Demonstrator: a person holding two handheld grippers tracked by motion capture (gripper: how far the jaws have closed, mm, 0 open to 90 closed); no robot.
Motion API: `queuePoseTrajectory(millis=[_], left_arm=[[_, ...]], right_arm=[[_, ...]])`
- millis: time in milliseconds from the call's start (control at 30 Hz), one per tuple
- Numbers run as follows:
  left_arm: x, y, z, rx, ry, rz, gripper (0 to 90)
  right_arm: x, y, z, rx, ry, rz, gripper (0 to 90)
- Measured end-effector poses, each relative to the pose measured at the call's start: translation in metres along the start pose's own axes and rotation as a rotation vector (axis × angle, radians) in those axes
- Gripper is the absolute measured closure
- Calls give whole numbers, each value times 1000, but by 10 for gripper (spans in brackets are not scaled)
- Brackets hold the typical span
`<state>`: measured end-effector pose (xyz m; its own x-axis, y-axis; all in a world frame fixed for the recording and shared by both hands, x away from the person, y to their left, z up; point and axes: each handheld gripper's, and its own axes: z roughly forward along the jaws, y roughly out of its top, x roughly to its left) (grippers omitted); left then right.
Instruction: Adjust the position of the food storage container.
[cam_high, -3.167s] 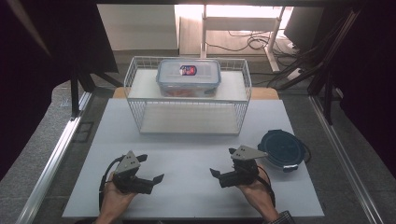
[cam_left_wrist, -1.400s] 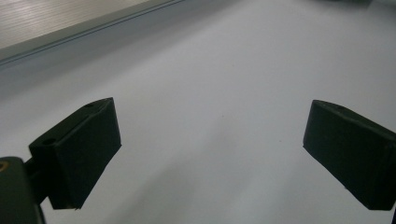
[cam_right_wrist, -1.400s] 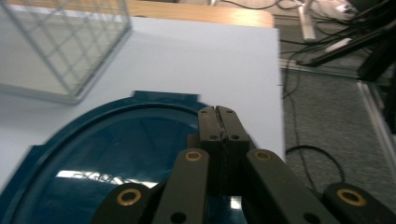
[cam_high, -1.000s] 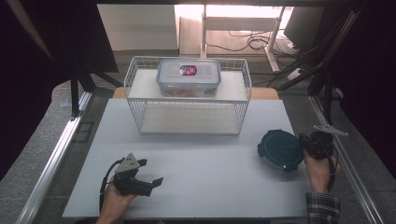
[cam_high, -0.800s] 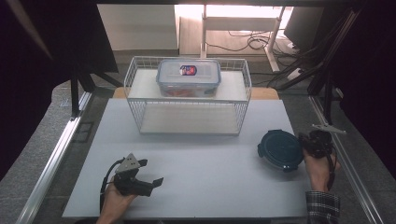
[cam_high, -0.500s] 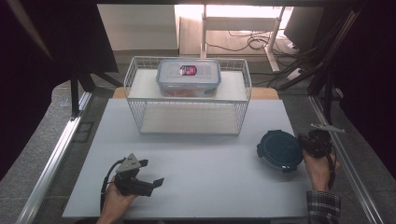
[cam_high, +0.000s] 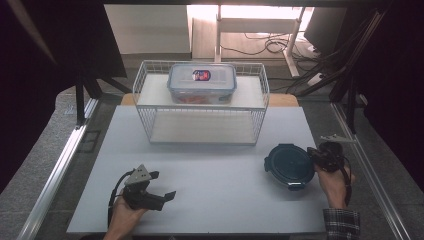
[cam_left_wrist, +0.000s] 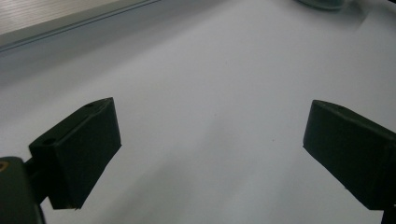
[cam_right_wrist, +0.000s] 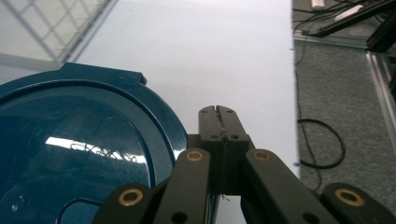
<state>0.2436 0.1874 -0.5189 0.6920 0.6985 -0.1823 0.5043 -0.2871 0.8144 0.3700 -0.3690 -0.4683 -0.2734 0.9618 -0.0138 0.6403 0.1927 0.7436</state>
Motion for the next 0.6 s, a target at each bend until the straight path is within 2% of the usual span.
queuePoseTrajectory(millis=[67, 300, 333, 367, 500, 533, 567, 600], left_arm=[[0, 0, 0, 1, -1, 0, 36], [-1, 2, 2, 10, -8, -5, 40], [-1, 2, 2, 10, -8, -5, 42], [-1, 2, 2, 10, -12, -5, 43], [-1, 2, 3, 13, -14, -4, 44], [-1, 2, 3, 13, -14, -4, 43], [-1, 3, 3, 13, -15, -4, 43], [-1, 3, 3, 13, -16, -4, 43]], right_arm=[[2, -1, -1, 1, 6, 1, 900], [25, -5, -2, 1, 73, 2, 900], [25, -5, -2, 1, 73, 2, 900], [35, -5, -2, 6, 95, -7, 900], [61, -5, -2, 18, 117, -49, 900], [61, -5, -2, 18, 117, -49, 900], [74, -5, -2, 19, 133, -71, 900], [79, -6, -2, 20, 138, -78, 900]])
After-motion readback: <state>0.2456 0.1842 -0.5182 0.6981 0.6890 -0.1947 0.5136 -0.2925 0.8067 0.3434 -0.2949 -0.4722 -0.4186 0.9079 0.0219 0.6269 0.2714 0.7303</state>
